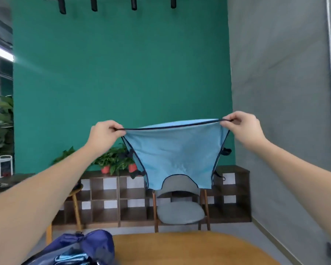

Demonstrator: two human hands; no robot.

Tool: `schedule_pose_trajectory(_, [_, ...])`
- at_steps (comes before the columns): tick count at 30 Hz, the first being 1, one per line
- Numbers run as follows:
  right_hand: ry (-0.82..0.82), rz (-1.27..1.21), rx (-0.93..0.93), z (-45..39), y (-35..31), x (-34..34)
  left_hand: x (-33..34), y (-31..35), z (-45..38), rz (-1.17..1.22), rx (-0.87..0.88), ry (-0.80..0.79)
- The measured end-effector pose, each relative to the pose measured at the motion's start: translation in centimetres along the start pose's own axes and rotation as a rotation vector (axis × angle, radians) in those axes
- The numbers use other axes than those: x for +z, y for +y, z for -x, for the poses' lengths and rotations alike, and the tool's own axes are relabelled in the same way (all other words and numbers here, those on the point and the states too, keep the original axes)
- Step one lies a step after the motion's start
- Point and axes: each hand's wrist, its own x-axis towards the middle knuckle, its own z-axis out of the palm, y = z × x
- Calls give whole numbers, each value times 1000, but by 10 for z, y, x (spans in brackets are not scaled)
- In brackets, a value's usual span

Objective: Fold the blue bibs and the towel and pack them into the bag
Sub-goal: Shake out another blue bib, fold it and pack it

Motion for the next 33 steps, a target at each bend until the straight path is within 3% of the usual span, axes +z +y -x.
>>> schedule_pose_trajectory(7, [-200,76,230,176,58,-40,31,-65,194,130,-159,-309])
schedule_pose_trajectory(12, [-296,104,374,277,81,-77,34,-73,299,157,-217,-350])
schedule_pose_trajectory(23, [-438,238,472,321,137,-57,69,-103,332,110,-222,-367])
schedule_pose_trajectory(33, [-740,512,543,383,250,27,165,-212,384,-97,-356,-638])
